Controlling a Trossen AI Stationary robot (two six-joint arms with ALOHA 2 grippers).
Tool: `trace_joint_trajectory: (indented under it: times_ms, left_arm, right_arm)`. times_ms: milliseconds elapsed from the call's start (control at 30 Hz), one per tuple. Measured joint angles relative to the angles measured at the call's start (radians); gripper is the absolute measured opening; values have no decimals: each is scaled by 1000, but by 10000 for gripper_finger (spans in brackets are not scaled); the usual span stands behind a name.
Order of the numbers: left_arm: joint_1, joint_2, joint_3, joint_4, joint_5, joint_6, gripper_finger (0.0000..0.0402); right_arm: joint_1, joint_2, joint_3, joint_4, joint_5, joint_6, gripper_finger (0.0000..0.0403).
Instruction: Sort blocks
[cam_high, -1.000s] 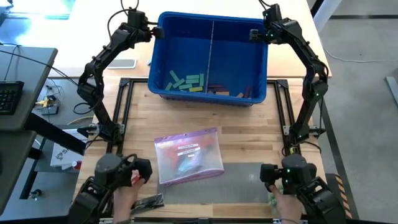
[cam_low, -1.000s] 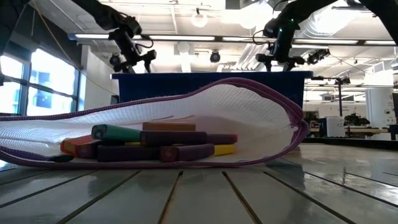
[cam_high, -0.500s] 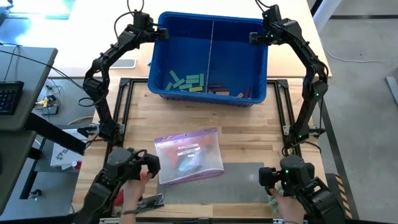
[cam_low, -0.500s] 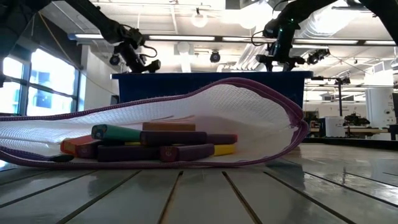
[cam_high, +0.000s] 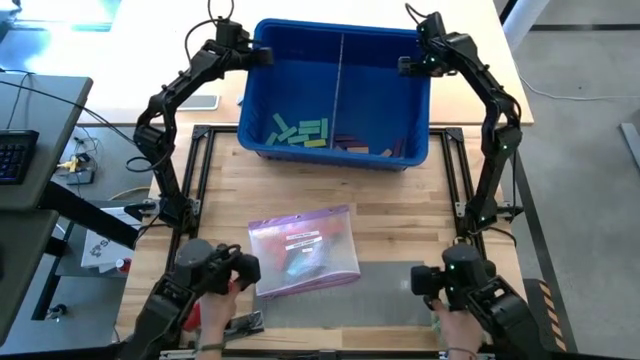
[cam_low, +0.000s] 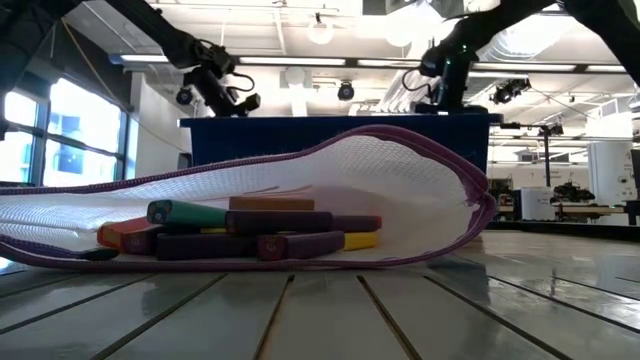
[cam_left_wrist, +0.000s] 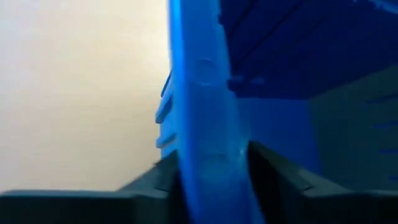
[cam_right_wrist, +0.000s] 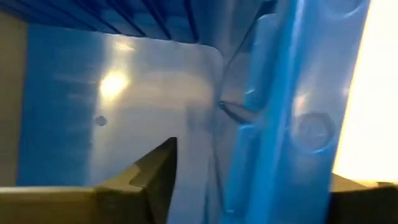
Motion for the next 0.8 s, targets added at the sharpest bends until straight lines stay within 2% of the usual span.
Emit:
trace_joint_trajectory:
  times_ms: [100, 233, 400, 533, 633, 800]
  left_arm:
    - [13, 0, 0, 0, 50, -36, 58]
    - [11, -7, -3, 5, 70, -67, 50]
    - [0, -73, -8, -40, 69, -55, 50]
    - [-12, -173, -6, -63, 72, 29, 50]
    - [-21, -235, -3, -100, 72, 63, 50]
    - [-60, -312, -4, -187, 46, 98, 50]
  right_arm:
    - [-4, 0, 0, -13, 13, -4, 148]
    - [-8, -3, 0, -27, -2, 29, 75]
    - [-1, -49, -2, 11, -18, -26, 76]
    - [3, -131, 1, 61, -25, -99, 75]
    - [7, -178, 2, 90, -69, -124, 65]
    - [21, -228, 2, 21, -105, -120, 60]
